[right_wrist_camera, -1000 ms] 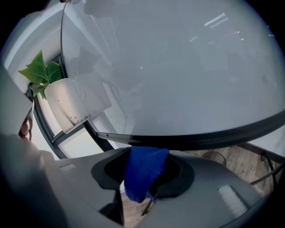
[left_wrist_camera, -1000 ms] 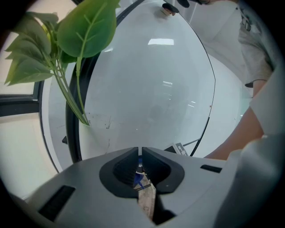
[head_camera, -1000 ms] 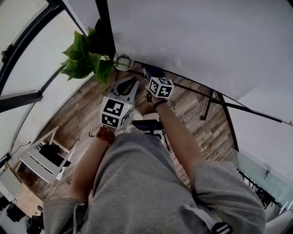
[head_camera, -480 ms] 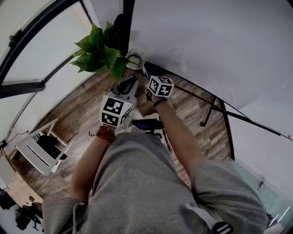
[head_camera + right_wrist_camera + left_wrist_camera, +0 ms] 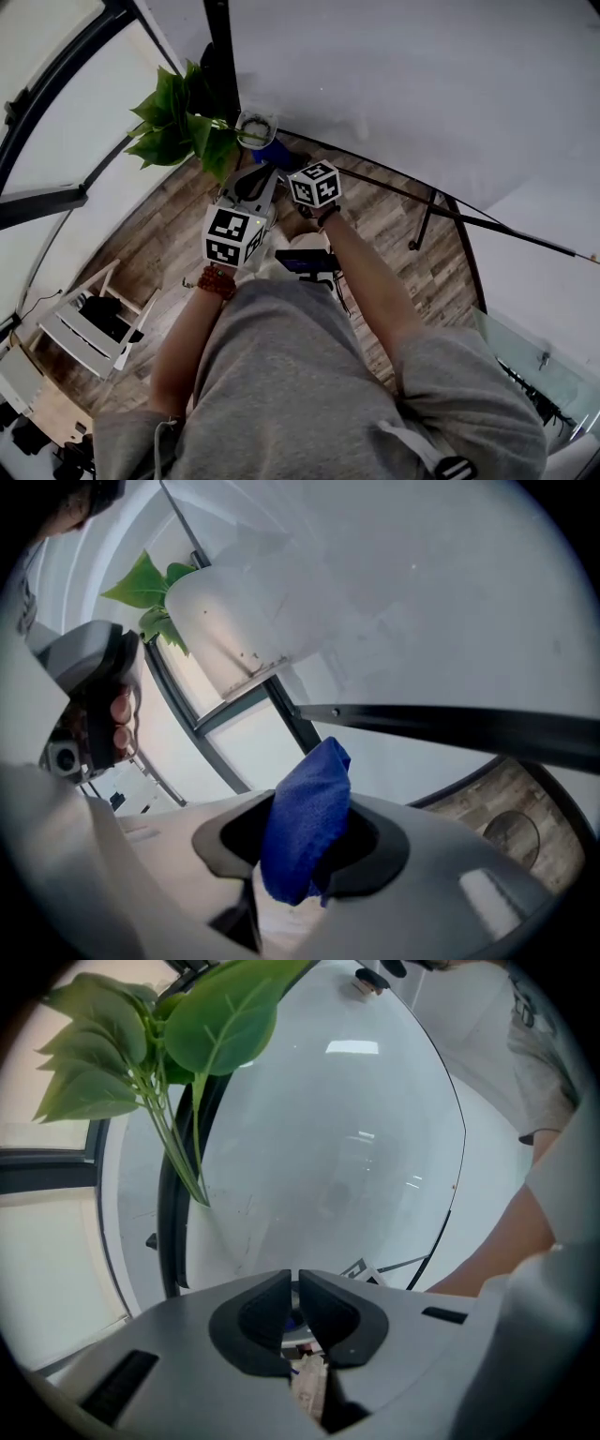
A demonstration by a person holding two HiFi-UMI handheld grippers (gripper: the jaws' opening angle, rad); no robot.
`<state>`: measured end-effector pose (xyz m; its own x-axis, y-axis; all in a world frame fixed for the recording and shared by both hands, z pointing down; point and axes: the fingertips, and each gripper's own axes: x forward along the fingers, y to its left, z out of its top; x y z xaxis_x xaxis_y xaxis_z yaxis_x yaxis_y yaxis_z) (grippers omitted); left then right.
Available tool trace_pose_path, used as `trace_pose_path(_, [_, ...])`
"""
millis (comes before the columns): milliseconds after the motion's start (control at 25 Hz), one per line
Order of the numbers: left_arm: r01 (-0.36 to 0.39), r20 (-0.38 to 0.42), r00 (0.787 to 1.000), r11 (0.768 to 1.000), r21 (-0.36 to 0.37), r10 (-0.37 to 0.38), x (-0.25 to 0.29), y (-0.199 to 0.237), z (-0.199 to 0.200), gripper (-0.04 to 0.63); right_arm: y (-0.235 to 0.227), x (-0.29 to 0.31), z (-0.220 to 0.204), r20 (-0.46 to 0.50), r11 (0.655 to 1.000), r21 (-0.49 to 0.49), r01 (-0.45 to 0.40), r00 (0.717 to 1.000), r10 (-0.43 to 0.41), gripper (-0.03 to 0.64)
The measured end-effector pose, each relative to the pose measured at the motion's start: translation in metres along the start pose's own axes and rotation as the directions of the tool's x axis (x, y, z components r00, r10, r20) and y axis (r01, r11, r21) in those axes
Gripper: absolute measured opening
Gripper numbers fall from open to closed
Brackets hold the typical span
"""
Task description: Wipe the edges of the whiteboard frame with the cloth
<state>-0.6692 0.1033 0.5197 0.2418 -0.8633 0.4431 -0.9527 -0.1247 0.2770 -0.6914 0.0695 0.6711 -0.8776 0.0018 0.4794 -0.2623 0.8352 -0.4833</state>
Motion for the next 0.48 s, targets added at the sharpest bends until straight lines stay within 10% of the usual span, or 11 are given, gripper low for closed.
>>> trace_pose_path(480, [0.196, -0.047, 0.980, 0.979, 0.049, -0.193, 0.059, -0.091, 0.010, 0.032, -0.027, -0.132, -0.003, 0.034, 0.988, -0.083, 0.132, 0.991, -0.129, 0.170])
